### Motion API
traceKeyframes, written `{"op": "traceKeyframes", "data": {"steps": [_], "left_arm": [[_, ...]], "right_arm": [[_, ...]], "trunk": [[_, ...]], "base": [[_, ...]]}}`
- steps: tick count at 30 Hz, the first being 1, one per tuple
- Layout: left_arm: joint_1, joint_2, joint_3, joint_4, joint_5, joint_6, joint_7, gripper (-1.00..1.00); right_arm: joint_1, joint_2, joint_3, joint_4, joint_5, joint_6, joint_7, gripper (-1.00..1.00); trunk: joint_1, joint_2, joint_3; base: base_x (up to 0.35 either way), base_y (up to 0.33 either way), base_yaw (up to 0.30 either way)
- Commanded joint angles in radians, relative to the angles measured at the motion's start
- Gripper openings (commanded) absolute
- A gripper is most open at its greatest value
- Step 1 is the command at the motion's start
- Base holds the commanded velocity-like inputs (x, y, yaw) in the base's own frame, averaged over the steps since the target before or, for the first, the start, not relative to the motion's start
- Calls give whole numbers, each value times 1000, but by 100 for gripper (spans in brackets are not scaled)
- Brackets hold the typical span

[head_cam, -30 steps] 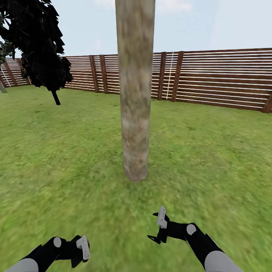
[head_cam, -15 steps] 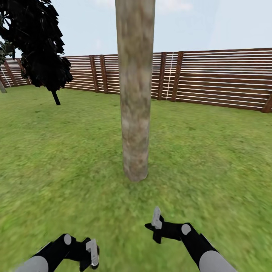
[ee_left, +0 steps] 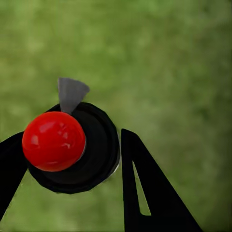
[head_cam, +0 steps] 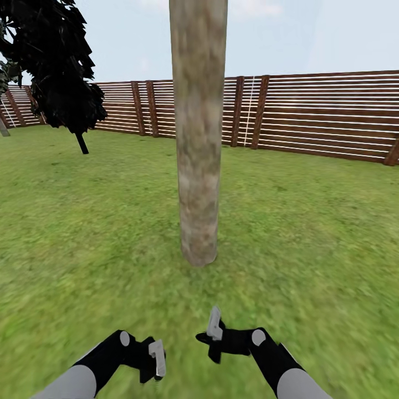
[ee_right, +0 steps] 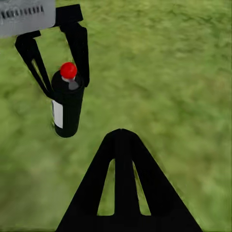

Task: In the garden, pick up the pesticide atomizer on the floor and spray pesticide onto both trees until each tree trunk is fully covered.

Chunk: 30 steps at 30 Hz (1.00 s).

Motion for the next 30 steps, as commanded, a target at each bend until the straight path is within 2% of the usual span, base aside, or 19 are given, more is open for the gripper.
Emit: {"op": "traceKeyframes", "data": {"steps": [1,4,12,14,15,17,21,30], "left_arm": [[-2,-1,-1,-2,-10,-7,-1,-100],[-5,-11,0,-4,-10,-5,0,-100],[-4,-28,1,-3,-6,-15,-1,-100],[-4,-47,1,-3,-7,-17,-1,-100],[-4,-70,1,-3,-7,-18,-1,-100],[-4,-93,1,-3,-2,-20,0,-100],[-4,-116,1,-4,0,-20,0,-100],[-4,-122,4,-3,3,-24,-2,-100]], "right_arm": [[0,1,-9,-1,7,1,27,-100],[0,1,-9,0,6,27,67,-100],[0,1,-9,-2,4,32,72,-100],[0,1,-9,-3,4,32,72,-100],[0,1,-9,-3,3,32,72,-100],[0,1,-9,-5,2,32,72,-100],[0,1,-9,-5,2,32,72,-100],[0,0,-9,-5,2,32,72,-100]], "trunk": [[0,0,-1],[0,0,-1],[0,0,-1],[0,0,-1],[0,0,-1],[0,0,-1],[0,0,-1],[0,0,-1]], "base": [[0,0,0],[0,0,0],[0,0,0],[0,0,0],[0,0,0],[0,0,0],[0,0,0],[0,0,0]]}}
